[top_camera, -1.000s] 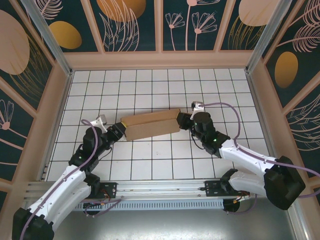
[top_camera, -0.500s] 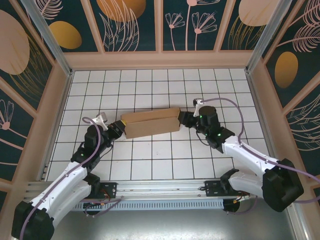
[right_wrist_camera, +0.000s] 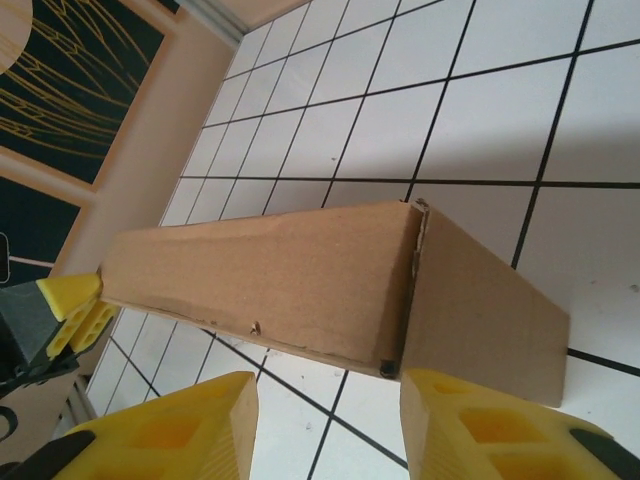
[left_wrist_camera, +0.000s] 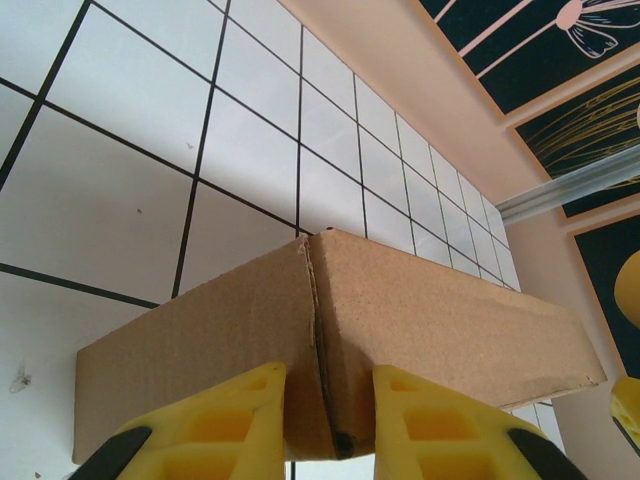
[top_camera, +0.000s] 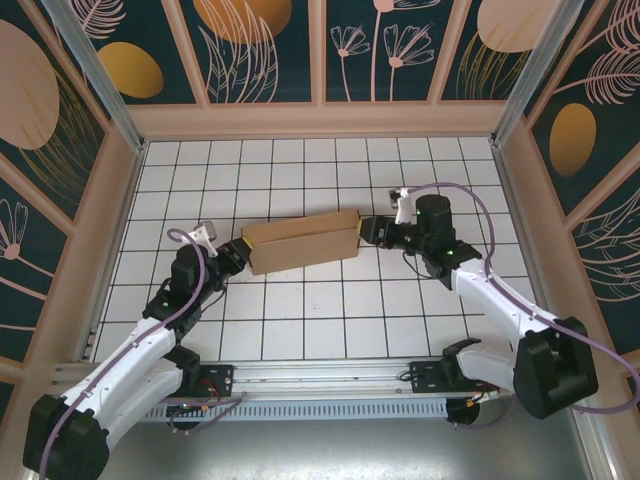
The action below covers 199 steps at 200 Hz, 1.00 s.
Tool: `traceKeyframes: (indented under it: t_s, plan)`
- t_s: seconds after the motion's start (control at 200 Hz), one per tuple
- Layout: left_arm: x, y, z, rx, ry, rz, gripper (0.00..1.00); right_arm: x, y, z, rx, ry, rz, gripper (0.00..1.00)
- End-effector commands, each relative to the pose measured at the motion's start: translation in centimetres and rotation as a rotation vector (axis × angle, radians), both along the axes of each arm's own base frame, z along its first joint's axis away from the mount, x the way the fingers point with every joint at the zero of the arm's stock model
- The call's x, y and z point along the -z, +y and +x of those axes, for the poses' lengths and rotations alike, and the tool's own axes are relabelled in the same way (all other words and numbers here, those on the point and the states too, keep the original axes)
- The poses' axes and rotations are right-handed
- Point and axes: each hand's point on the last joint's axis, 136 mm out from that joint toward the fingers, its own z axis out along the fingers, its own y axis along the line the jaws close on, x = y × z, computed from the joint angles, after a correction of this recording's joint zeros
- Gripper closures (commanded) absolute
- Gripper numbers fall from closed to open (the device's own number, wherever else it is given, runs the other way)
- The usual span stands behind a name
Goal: Fold the paper box
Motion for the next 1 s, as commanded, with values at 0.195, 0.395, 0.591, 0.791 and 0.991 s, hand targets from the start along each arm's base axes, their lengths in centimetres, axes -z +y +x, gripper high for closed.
traceKeyframes:
  t_s: [0.195,0.395,0.591,0.791,0.991]
  plan:
    - [8.1,2.1,-3.2,-0.019,0.280,0.160,0.78,1.3,-0.2,2.2,0.045,0.040,-0.079,0.59]
    - [8.2,1.8,-3.2,-0.008,0.288,0.144,0.79,4.4,-1.3,2.4,0.123,0.131,-0.124,0.68]
    - [8.6,1.6,-3.3,-0.002,0.294,0.133,0.81,8.3,-2.0,0.7,0.149,0.226,-0.205,0.78]
    - [8.5,1.6,-3.2,0.000,0.293,0.140,0.86,3.2,-2.2,1.6,0.157,0.050,-0.226,0.71]
    - [8.5,1.7,-3.1,-0.004,0.293,0.151,0.86,-5.9,-0.1,3.2,0.139,-0.239,-0.252,0.65]
